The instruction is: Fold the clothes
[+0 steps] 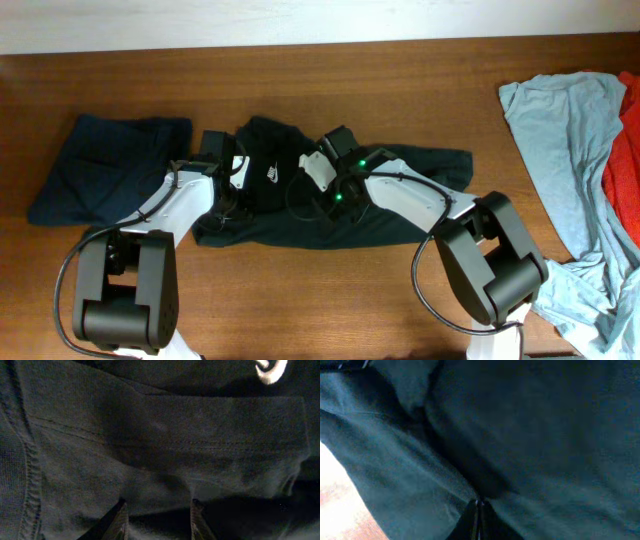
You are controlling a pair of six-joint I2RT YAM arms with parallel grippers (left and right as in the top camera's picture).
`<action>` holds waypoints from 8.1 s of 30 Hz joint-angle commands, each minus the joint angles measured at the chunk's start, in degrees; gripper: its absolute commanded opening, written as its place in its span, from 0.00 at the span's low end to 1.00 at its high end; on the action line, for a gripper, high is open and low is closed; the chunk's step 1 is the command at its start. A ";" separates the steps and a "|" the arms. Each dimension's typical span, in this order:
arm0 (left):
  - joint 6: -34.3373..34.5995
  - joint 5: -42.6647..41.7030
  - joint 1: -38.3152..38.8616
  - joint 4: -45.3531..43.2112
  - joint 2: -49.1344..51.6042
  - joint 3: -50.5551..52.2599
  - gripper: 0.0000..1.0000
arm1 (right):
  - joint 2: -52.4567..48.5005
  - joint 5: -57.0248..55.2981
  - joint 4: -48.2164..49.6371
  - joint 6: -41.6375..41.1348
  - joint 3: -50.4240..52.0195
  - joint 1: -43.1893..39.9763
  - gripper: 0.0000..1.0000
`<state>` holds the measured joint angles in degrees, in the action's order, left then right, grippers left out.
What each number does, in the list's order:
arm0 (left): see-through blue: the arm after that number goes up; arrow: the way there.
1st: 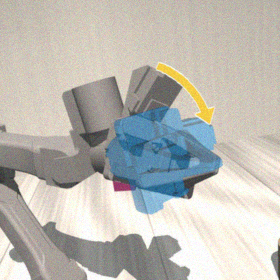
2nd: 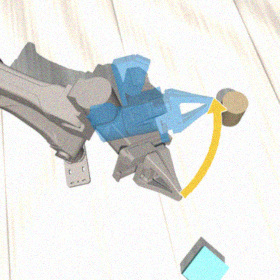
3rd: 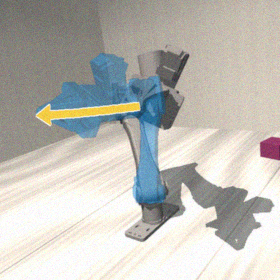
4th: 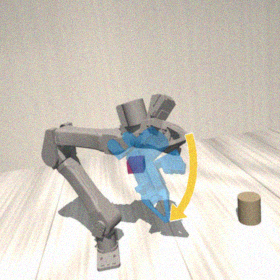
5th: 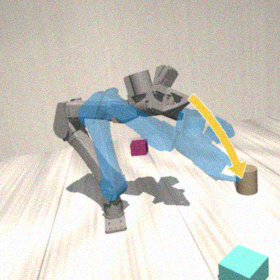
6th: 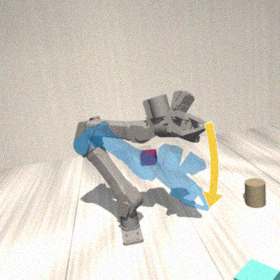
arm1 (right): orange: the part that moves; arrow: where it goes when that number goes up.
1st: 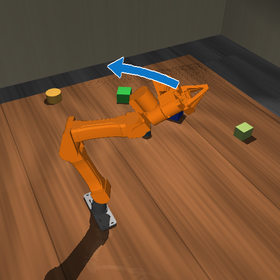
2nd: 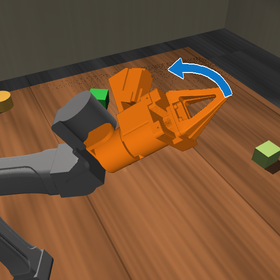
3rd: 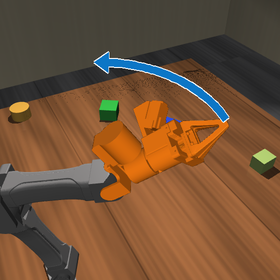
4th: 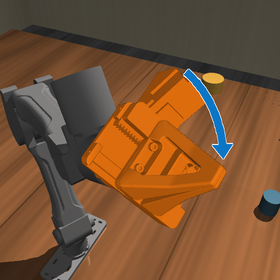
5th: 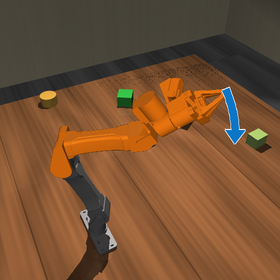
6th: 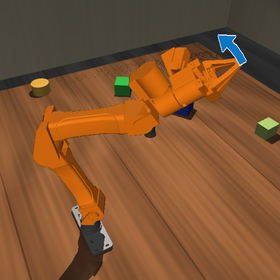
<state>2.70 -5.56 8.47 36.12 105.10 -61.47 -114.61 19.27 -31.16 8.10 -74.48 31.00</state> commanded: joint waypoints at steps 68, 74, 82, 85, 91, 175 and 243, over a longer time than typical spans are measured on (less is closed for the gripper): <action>0.28 1.97 -0.39 -0.13 -0.11 0.79 0.41 | -5.75 0.09 -15.98 -12.00 -5.49 -4.96 0.04; 0.28 1.97 -0.39 -0.11 -0.11 0.79 0.41 | -5.60 -4.57 -14.84 -11.93 -6.84 -9.09 0.04; 0.28 1.97 -0.39 -0.11 -0.11 0.79 0.41 | -4.90 -3.98 -18.10 -11.34 -10.12 -12.13 0.09; 0.28 1.97 -0.39 -0.11 -0.11 0.79 0.41 | -4.90 -4.66 -18.05 -11.37 -10.12 -12.44 0.08; 0.28 1.97 -0.39 -0.11 -0.11 0.79 0.41 | -4.90 -4.96 -17.38 -11.32 -10.12 -12.55 0.14; -6.73 2.36 -0.37 5.09 -3.72 -9.81 0.72 | 6.71 -8.90 -40.61 -16.50 -2.49 -47.21 0.55; -7.04 8.48 -3.87 -4.31 5.11 -7.98 0.54 | 6.58 -13.09 -20.26 -23.54 18.56 -38.18 0.55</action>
<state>-4.73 0.91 5.21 29.76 109.75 -66.59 -104.66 16.49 -50.78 -14.83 -59.70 -6.74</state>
